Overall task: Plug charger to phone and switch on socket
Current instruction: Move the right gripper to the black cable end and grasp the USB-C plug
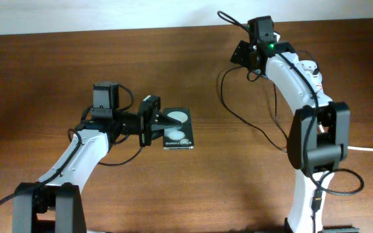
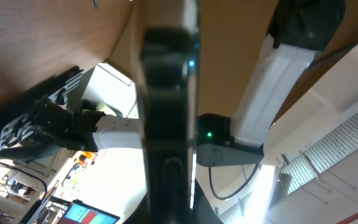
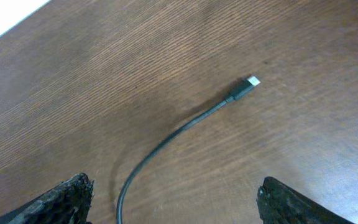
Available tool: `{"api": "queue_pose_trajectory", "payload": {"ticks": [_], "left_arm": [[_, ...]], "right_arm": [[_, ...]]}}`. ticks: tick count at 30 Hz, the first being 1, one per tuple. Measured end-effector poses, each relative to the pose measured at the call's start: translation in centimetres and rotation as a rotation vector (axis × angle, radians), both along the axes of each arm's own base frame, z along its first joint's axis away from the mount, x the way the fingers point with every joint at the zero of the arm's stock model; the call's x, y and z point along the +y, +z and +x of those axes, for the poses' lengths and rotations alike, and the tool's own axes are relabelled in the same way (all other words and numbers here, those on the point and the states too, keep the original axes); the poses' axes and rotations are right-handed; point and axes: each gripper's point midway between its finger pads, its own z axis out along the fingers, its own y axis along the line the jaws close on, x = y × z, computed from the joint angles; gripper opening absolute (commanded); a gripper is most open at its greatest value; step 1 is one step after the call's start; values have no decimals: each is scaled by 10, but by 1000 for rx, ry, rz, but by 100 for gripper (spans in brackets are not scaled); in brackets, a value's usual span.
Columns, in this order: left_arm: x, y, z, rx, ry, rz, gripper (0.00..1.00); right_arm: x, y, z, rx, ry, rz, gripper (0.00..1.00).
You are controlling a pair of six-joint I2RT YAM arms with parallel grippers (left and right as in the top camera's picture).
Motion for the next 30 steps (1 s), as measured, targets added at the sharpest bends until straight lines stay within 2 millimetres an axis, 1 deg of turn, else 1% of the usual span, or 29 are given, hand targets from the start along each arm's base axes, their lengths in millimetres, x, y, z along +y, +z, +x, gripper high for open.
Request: {"api": "queue_pose_trajectory", "payload": {"ticks": [1,2,3,4,5,6,7,8,9,10,11,12,15,16,17,18,19,21,22,23,24,25,26,27,28,29,30], "left_arm": [[0,0,0,1,0,0,0],[0,0,0,0,0,0,0],[0,0,0,0,0,0,0],[0,0,0,0,0,0,0],[0,0,0,0,0,0,0],[0,0,0,0,0,0,0],[0,0,0,0,0,0,0],[0,0,0,0,0,0,0],[0,0,0,0,0,0,0],[0,0,0,0,0,0,0],[0,0,0,0,0,0,0],[0,0,0,0,0,0,0],[0,0,0,0,0,0,0],[0,0,0,0,0,0,0],[0,0,0,0,0,0,0],[0,0,0,0,0,0,0],[0,0,0,0,0,0,0],[0,0,0,0,0,0,0],[0,0,0,0,0,0,0],[0,0,0,0,1,1,0],[0,0,0,0,0,0,0],[0,0,0,0,0,0,0],[0,0,0,0,0,0,0],[0,0,0,0,0,0,0],[0,0,0,0,0,0,0],[0,0,0,0,1,1,0],[0,0,0,0,0,0,0]], "right_arm": [[1,-9,5,12,-1,-2,79],[1,-23,14,14,-1,-5,79],[1,-31,15,20,-5,-9,79],[0,-44,15,36,-9,-16,79],[-1,-51,17,39,-19,-17,78],[-2,-58,17,49,-36,-13,73],[-4,-72,15,69,-52,-15,64],[-3,-70,19,52,-61,-6,54],[-4,-72,19,53,-66,-4,46],[-2,-72,22,43,-63,7,41],[1,-73,23,40,-59,23,39],[1,-73,23,41,-56,27,39],[5,-74,23,44,-43,42,22],[7,-74,23,45,-36,50,19],[12,-74,23,48,11,61,10],[14,-75,23,49,32,58,6],[16,-75,22,55,63,52,4],[30,-75,18,67,202,45,4],[39,-78,6,114,262,42,4],[56,-81,-8,164,320,44,18],[74,-81,-19,196,368,41,36],[96,-81,-28,208,420,29,59],[104,-79,-31,212,426,23,74],[110,-78,-33,212,411,17,76],[109,-75,-31,209,388,17,77],[93,-75,-34,242,316,5,78],[78,-76,-34,263,255,-1,82]]}}
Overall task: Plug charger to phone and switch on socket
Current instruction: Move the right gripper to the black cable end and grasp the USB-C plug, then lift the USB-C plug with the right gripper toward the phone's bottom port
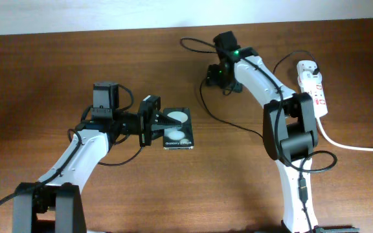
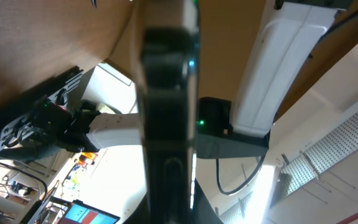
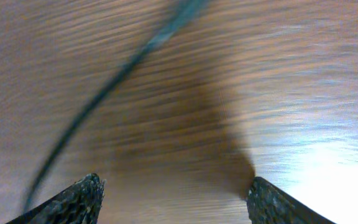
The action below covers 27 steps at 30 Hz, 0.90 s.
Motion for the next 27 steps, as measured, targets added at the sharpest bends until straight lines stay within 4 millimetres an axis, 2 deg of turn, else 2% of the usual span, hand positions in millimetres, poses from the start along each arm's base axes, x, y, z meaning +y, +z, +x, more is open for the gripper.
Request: {"api": "queue_pose_trajectory", "payload": {"ticks": [1,2,3,4,6,9,11,13,14,15,17,19,20,21,24,25,27], "left_arm": [[0,0,0,0,0,0,0],[0,0,0,0,0,0,0],[0,0,0,0,0,0,0],[0,0,0,0,2,3,0],[0,-3,2,-1,13,14,0],[0,-3,3,-2,17,20,0],[0,-3,3,-2,17,20,0],[0,-3,3,-2,18,20,0],[0,-3,3,-2,18,20,0],[0,-3,3,-2,18,20,0],[0,-4,3,-2,18,20,0],[0,-4,3,-2,18,20,0],[0,-4,3,-2,18,20,0],[0,-4,3,-2,18,20,0],[0,-4,3,-3,20,22,0],[0,-4,3,-3,20,22,0],[0,-4,3,-1,20,23,0]], "right_arm": [[-19,4,8,-5,-64,-5,83],[-26,8,15,-20,-89,2,83],[-30,15,28,-65,-109,28,79],[-25,21,37,-98,-120,61,75],[-13,26,45,-136,-143,99,75],[8,27,45,-167,-187,76,74],[24,26,46,-200,-215,50,71],[26,16,49,-214,-233,27,68],[22,5,52,-217,-243,7,64],[23,4,55,-226,-247,7,57],[24,3,61,-250,-249,11,28],[24,1,60,-249,-248,6,10],[25,0,60,-248,-230,0,4],[26,-1,58,-240,-204,-7,4],[21,-5,40,-156,-82,-86,4],[16,-7,21,-74,-13,-133,4],[2,-8,-44,193,127,-197,5]]}}
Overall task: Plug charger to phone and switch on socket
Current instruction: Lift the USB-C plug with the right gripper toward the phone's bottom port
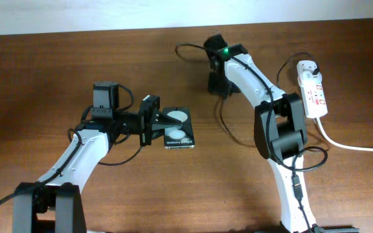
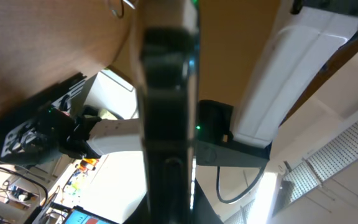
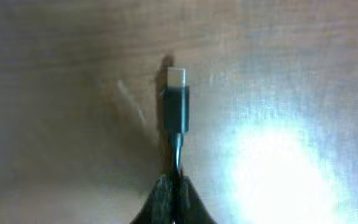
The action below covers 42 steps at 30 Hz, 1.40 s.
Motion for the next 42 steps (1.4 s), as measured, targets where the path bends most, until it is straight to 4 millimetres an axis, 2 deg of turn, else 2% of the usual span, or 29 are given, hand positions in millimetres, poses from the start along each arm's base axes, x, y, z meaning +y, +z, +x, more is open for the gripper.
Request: {"api": "queue_pose_trajectory", "payload": {"ticks": [1,2,3,4,5,7,9,10,11,17,19,21,27,32,33,38,40,41,42], "left_arm": [[0,0,0,0,0,0,0],[0,0,0,-1,0,0,0],[0,0,0,-1,0,0,0],[0,0,0,-1,0,0,0],[0,0,0,-1,0,0,0],[0,0,0,-1,0,0,0],[0,0,0,-1,0,0,0],[0,0,0,-1,0,0,0],[0,0,0,-1,0,0,0],[0,0,0,-1,0,0,0],[0,0,0,-1,0,0,0],[0,0,0,-1,0,0,0],[0,0,0,-1,0,0,0],[0,0,0,-1,0,0,0],[0,0,0,-1,0,0,0],[0,0,0,-1,0,0,0],[0,0,0,-2,2,2,0],[0,1,2,-23,3,0,0],[0,3,4,-61,3,-5,0]], "right_arm": [[-7,0,-36,151,30,-22,30],[-11,1,-53,222,38,-32,43],[-13,0,-57,243,54,-38,49],[-16,1,-49,211,57,-44,52],[-18,1,-40,177,57,-45,52],[-20,2,-40,178,60,-49,52],[-21,3,-46,199,50,-54,47],[-23,4,-55,235,26,-58,37],[-23,4,-59,249,1,-60,34],[-21,0,-63,250,-46,-42,31],[-20,-1,-54,209,-45,-40,23],[-19,-1,-45,169,-46,-34,23],[-20,-1,-48,181,-47,-43,23],[-24,0,-60,228,-64,-62,11],[-25,-1,-62,234,-70,-64,4],[-25,-1,-62,234,-72,-64,4],[-18,1,-64,258,-21,-12,4],[-14,5,-65,271,3,36,4],[-12,18,-68,273,19,82,4]]}}
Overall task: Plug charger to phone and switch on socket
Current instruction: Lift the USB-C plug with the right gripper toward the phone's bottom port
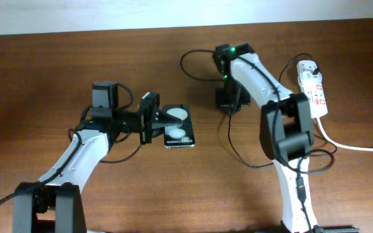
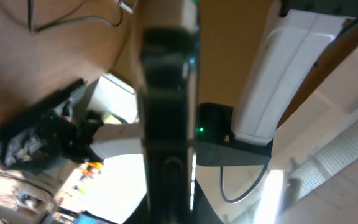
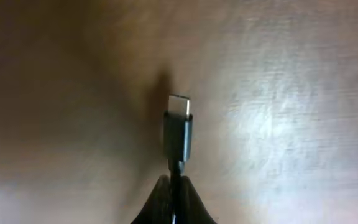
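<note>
A black phone (image 1: 178, 127) with white ovals on its face sits at the table's middle. My left gripper (image 1: 155, 123) is shut on its left end. The left wrist view shows the phone (image 2: 166, 106) edge-on as a dark vertical band between the fingers. To the phone's right, my right gripper (image 1: 229, 101) is shut on the black charger cable (image 1: 193, 59). Its plug (image 3: 178, 119), silver-tipped, sticks out ahead of the fingers (image 3: 166, 202) just above the wood. The white socket strip (image 1: 312, 87) lies at the far right.
The black cable loops across the back of the table and trails down past the right arm's base. A white lead (image 1: 355, 146) runs from the strip off the right edge. The brown wooden table (image 1: 57, 71) carries nothing else.
My right gripper, still shut on the cable behind the plug, has moved nearer and slightly right, level with the phone. The left gripper and phone shifted only slightly.
First my right gripper was open above the plug at the back right, while the left held the phone. Then it was open and low further left. Later it was shut on the cable behind the plug, and now holds it beside the phone.
</note>
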Available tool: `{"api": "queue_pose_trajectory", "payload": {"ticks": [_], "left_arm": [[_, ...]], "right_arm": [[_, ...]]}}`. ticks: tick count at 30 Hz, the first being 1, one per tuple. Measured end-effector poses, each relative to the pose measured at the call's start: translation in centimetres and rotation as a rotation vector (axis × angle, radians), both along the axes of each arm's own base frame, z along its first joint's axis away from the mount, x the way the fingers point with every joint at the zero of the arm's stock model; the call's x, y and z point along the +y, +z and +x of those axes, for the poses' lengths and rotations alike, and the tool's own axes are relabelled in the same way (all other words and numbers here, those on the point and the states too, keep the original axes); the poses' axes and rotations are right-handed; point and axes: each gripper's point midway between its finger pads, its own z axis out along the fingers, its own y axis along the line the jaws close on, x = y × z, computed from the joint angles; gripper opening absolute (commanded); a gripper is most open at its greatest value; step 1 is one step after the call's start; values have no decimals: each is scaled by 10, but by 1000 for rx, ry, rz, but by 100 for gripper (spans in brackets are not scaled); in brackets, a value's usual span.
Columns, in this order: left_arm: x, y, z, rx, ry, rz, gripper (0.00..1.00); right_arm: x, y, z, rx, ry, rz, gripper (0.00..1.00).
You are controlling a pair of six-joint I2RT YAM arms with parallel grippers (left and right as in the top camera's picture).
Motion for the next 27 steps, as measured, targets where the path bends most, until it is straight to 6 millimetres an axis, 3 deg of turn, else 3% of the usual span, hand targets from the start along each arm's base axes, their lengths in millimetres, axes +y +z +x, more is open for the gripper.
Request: {"api": "queue_pose_trajectory", "payload": {"ticks": [1,2,3,4,5,6,8,11,12,14,16,18,21,23,27], "left_arm": [[0,4,4,-62,1,-6,0],[-1,6,6,-99,2,-10,0],[-1,8,7,-127,1,-14,0],[-1,10,9,-149,1,-16,0],[-1,14,12,-215,2,-23,0],[-2,18,14,-261,2,-29,0],[-2,22,16,-319,0,-37,0],[-2,25,17,-351,0,-41,0],[-2,25,18,-365,0,-41,0],[-2,26,18,-392,-2,-44,0],[-2,32,21,-502,-1,-55,0],[-3,43,25,-644,5,-67,0],[-3,46,32,-698,39,-54,0],[-3,45,38,-725,67,-39,0],[-2,44,48,-744,117,-10,0]], "right_arm": [[-1,32,0,-35,9,74,4],[-6,87,4,-141,13,165,4],[-15,132,-3,-211,15,222,4],[-20,165,-13,-262,25,271,4],[-27,215,-38,-337,58,354,4],[-26,244,-60,-376,103,417,4],[-15,275,-96,-397,196,520,4],[-5,313,-128,-515,288,604,4],[-5,328,-155,-573,320,621,4],[-5,326,-178,-580,324,630,4],[-4,287,-211,-456,299,646,4],[9,250,-227,-377,315,664,4],[46,214,-237,-346,378,688,4],[71,211,-236,-395,425,644,4],[115,215,-214,-559,419,592,4]]}}
